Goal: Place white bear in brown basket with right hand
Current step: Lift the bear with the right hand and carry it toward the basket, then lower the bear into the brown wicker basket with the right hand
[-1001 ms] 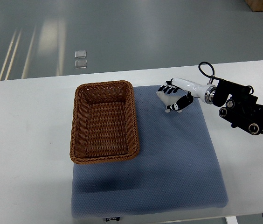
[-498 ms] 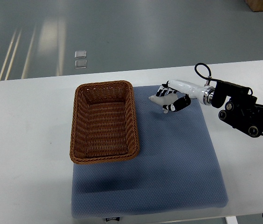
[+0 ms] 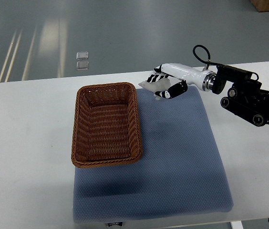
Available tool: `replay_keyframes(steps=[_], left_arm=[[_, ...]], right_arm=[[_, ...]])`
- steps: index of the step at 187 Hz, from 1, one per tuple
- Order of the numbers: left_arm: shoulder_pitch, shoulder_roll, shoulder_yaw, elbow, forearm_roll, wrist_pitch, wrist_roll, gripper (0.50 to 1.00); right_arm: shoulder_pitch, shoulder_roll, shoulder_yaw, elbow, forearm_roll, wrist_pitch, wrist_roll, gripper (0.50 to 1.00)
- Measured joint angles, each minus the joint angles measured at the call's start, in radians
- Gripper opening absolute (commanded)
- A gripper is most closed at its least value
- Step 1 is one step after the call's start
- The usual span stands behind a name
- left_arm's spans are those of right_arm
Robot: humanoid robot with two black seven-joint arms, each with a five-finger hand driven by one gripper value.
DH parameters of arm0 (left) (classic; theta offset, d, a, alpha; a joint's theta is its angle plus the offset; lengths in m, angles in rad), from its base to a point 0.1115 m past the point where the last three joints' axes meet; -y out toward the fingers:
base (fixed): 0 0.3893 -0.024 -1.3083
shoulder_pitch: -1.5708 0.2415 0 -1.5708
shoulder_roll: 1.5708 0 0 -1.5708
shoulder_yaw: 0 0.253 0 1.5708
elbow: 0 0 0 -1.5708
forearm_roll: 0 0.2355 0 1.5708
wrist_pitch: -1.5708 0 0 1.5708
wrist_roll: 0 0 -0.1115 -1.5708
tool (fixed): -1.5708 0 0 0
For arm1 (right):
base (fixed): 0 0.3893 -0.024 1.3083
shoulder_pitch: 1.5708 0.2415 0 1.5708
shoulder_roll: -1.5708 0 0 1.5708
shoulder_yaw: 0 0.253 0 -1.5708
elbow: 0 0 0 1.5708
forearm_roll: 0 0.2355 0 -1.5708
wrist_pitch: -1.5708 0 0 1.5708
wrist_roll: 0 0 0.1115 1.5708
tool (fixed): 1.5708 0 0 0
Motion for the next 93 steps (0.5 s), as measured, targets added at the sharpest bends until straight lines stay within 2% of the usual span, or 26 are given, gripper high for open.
replay_keyframes(steps=[36,75,93], left_arm=[[0.0,0.0,0.0,0.0,0.0,0.0,0.0,1.0],[0.0,0.0,0.0,0.0,0.0,0.0,0.0,1.0],[0.0,0.0,0.0,0.0,0.0,0.0,0.0,1.0]], right_arm=[[0.059,0.014,-0.001,0.028,0.001,-0.002,0.052,0.5],[0.058,0.11,-0.029,0.041,-0.003,-0.038,0.099,0.5],[0.058,0.155,-0.096,0.042,-0.005,-0.081,0.106,0.5]])
